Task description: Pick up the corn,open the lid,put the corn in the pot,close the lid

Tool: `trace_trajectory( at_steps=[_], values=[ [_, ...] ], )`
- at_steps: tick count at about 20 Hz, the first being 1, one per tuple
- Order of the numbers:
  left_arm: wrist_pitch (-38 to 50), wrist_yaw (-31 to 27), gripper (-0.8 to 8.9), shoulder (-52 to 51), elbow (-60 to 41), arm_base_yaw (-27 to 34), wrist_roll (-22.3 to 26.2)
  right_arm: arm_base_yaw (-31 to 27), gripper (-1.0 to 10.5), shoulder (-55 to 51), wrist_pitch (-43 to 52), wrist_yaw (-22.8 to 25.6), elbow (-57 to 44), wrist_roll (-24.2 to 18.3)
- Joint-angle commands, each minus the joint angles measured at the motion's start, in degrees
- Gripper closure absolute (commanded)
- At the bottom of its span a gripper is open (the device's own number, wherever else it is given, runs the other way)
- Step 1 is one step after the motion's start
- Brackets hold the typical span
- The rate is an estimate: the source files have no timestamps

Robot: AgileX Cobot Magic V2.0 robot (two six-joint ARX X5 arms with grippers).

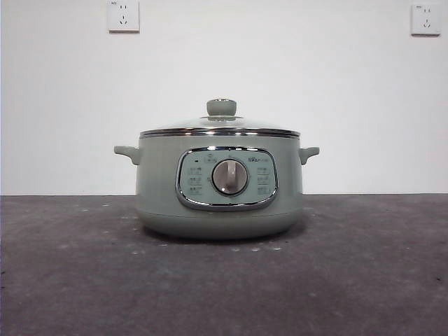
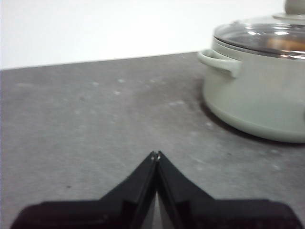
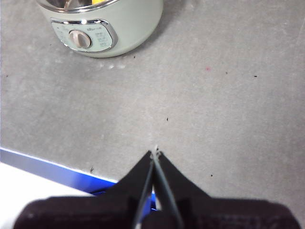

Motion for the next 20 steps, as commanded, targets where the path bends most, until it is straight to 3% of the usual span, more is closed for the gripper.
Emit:
trace_trajectory(
  at_steps=[1, 12, 15, 18, 20],
  values=[
    [0.2, 0.9, 8.16, -0.1, -0.6, 0.2, -0.6, 0.0, 9.5, -0.2, -1.4, 0.5, -0.4, -0.3],
    [0.1, 0.9, 8.16, 3.3, -0.6, 0.2, -0.6, 0.0, 9.5, -0.2, -1.4, 0.9, -0.4, -0.5],
    [0.1, 0.9, 8.16, 3.8, -0.6, 0.2, -0.6, -0.1, 9.5, -0.2, -1.4, 3.0, -0.4, -0.8],
    [0.1, 0.9, 8.16, 3.8, -0.6, 0.2, -0.6, -5.8, 9.5, -1.1, 3.7, 12.7, -0.7, -2.3],
    [0.1, 0.9, 8.16, 3.8, -0.6, 0.2, -0.6, -13.5, 9.5, -4.0, 16.1, 11.3, -3.1, -4.2]
  ],
)
